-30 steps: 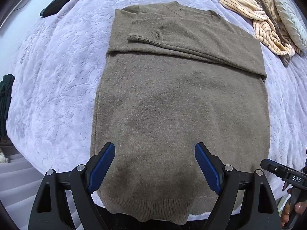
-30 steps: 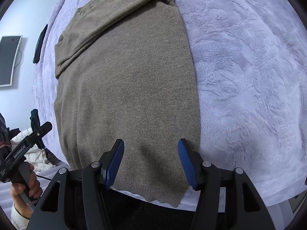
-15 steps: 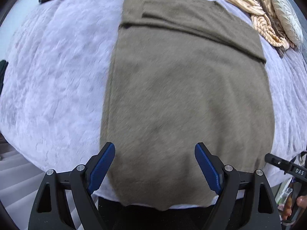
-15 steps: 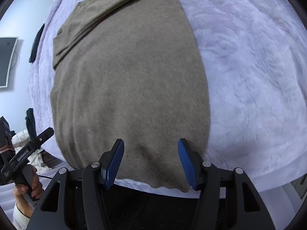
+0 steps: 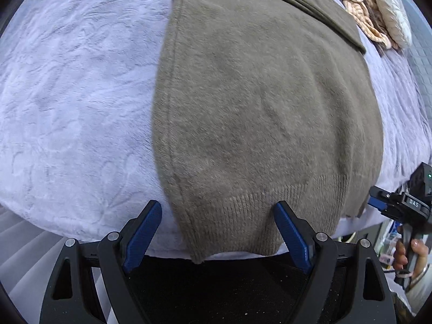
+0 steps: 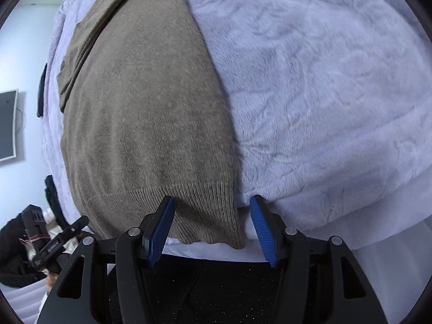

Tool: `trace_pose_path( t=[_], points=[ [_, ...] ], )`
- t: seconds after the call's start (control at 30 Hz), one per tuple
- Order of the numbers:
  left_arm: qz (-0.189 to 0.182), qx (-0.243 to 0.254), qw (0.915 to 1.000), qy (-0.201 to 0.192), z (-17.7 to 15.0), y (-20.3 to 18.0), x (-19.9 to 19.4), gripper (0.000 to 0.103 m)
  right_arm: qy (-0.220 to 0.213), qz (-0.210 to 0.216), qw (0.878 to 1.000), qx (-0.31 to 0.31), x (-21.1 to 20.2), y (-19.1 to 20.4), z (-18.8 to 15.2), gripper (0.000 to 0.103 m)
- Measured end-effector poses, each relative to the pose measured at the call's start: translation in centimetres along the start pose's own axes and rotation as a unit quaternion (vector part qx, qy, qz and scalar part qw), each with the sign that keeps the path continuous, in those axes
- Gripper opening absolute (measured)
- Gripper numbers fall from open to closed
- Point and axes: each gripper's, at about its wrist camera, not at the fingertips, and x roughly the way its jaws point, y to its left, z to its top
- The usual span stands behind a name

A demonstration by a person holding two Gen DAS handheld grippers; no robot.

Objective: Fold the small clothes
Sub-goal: 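Grasp the ribbed hem with both grippers and lift it toward the collar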

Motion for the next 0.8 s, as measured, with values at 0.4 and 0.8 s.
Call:
trace_pose_path(
  t=[0.4, 0.8],
  points=[
    [-0.080, 0.003, 0.9967, 0.007, -1.4, 0.1, 0.4, 0.086, 0.018, 0.128, 0.991, 0.020, 1.6, -1.4, -0.5, 0.064],
    [-0.113, -0.019, 0.9934, -0.003, -1.1, 1.4, 0.2, 0.086, 0.038, 0.185, 0.982, -0.004, 2.4, 0.1, 0.2, 0.064]
  ],
)
